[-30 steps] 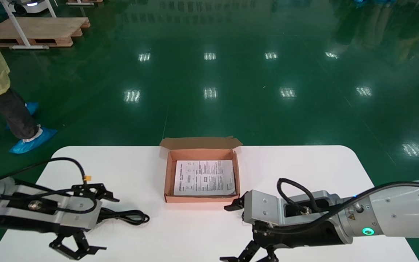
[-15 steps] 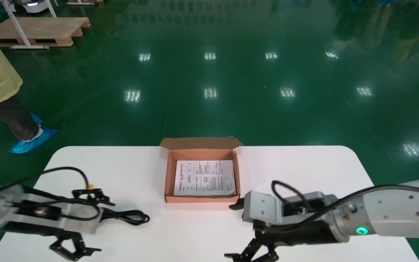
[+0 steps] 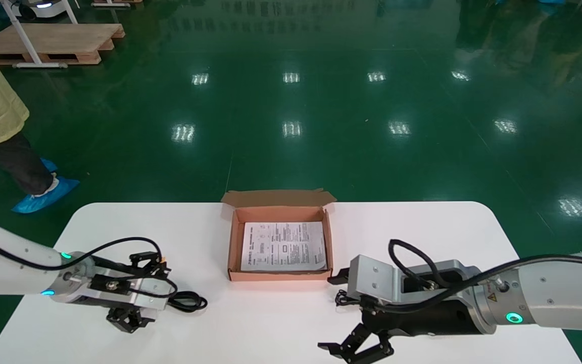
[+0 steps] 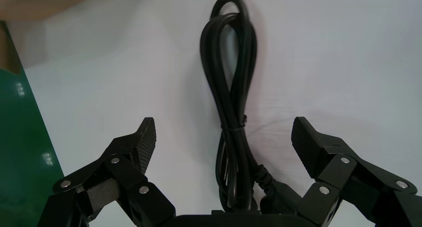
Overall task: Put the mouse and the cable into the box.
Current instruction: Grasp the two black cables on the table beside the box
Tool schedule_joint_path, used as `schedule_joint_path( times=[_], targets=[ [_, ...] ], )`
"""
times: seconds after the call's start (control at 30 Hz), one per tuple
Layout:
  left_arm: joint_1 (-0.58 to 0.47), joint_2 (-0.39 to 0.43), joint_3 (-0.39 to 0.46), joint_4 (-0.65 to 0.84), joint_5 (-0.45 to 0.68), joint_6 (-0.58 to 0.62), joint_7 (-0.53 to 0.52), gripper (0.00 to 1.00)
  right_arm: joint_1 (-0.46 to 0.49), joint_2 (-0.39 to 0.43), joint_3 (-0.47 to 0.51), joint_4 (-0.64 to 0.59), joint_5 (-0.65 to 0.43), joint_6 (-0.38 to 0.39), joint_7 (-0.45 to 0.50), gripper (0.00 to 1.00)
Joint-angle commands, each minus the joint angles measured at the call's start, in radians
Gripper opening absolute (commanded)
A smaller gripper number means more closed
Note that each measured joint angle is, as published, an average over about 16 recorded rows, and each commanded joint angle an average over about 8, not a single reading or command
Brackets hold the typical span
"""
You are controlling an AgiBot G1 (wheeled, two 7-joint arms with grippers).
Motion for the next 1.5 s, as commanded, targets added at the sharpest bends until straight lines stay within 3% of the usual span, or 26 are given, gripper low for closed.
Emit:
schedule_joint_path(
  times=[0.03, 0.3, 0.47, 0.67, 0.83, 1.03, 1.27, 1.3, 1.37, 1.43, 1.5],
  targets=[
    [-0.009, 0.026, 0.003, 0.063, 0.008, -0.023, 0.021, 1.0, -0.004, 0.01, 0.001, 0.004, -0.001, 0.0, 0.003, 1.0],
    [-0.024, 0.076, 0.013, 0.181, 0.027, -0.07, 0.059, 1.0, -0.01, 0.016, 0.006, 0.016, -0.003, 0.013, 0.023, 1.0],
    [-0.032, 0.092, 0.013, 0.226, 0.027, -0.078, 0.074, 1.0, 0.008, -0.017, -0.029, -0.015, -0.101, 0.048, 0.035, 1.0],
    [-0.043, 0.103, 0.01, 0.264, 0.019, -0.081, 0.101, 1.0, 0.05, -0.137, -0.109, -0.179, -0.33, 0.171, 0.071, 1.0],
    [-0.051, 0.11, 0.009, 0.289, 0.015, -0.084, 0.119, 1.0, 0.079, -0.239, -0.16, -0.345, -0.46, 0.262, 0.058, 1.0],
    [-0.058, 0.117, 0.007, 0.314, 0.011, -0.087, 0.136, 1.0, 0.1, -0.308, -0.19, -0.499, -0.517, 0.315, 0.013, 1.0],
    [-0.064, 0.123, 0.005, 0.335, 0.007, -0.09, 0.151, 1.0, 0.104, -0.333, -0.195, -0.586, -0.521, 0.338, -0.022, 1.0],
    [-0.065, 0.124, 0.005, 0.338, 0.007, -0.091, 0.153, 0.98, 0.105, -0.335, -0.195, -0.595, -0.52, 0.339, -0.024, 1.0],
    [-0.066, 0.125, 0.005, 0.343, 0.006, -0.092, 0.156, 0.77, 0.107, -0.339, -0.193, -0.61, -0.516, 0.342, -0.026, 1.0],
    [-0.067, 0.126, 0.004, 0.346, 0.006, -0.092, 0.158, 0.52, 0.109, -0.341, -0.191, -0.62, -0.512, 0.343, -0.027, 0.85],
    [-0.067, 0.126, 0.004, 0.348, 0.006, -0.093, 0.159, 0.27, 0.11, -0.342, -0.19, -0.626, -0.511, 0.345, -0.027, 0.62]
  ],
)
